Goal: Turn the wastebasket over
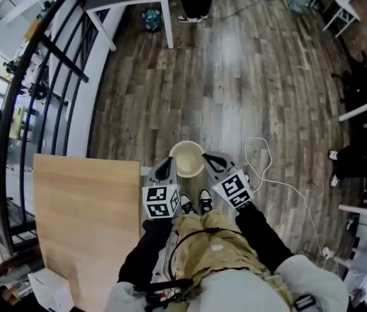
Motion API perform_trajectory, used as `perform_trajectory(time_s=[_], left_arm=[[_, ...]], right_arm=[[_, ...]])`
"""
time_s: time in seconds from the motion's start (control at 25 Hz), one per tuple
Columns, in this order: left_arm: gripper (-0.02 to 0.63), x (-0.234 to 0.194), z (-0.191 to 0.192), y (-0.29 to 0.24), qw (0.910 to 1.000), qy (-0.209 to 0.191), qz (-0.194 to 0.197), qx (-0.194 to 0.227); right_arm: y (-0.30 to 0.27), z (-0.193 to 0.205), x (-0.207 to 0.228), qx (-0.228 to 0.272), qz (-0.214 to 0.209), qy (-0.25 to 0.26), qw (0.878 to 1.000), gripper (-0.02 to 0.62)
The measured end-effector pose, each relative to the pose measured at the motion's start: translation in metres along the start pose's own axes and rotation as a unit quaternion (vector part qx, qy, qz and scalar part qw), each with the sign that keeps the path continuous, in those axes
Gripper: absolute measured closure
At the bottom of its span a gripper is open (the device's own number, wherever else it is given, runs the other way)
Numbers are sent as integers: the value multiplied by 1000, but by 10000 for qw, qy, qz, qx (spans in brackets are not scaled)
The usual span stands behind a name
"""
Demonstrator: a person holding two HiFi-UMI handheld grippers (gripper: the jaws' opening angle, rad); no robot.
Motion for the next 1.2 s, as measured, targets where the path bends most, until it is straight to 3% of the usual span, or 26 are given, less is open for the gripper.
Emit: perform_trajectory(time_s=[0.28, 0.48, 0.64, 0.88, 1.2], left_arm=[[604, 53, -83, 51, 9938, -435, 23, 1024], [604, 76, -129, 92, 9826, -690, -38, 1722], [604, 82, -138, 113, 9683, -921, -229, 2312], [604, 87, -151, 117, 9632, -1021, -180, 2479], [604, 86, -164, 118, 9609, -995, -84, 2583]], right_arm=[[61, -97, 22, 844, 637, 42, 9944, 575], [97, -149, 24, 1396, 850, 175, 9864, 575], [113, -166, 18, 1771, 1120, 338, 9772, 575], [122, -185, 21, 2215, 1381, 279, 9649, 575], [114, -205, 22, 2513, 1338, 317, 9581, 575]])
Point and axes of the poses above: the fingertips, and each gripper's own axes: y backward along the fingers, x to its right, z out of its underside, the point moved 9 cm from there along y, backward along the fingers, and after that the axes turned 9 degrees about y, right-handed, at the moved point
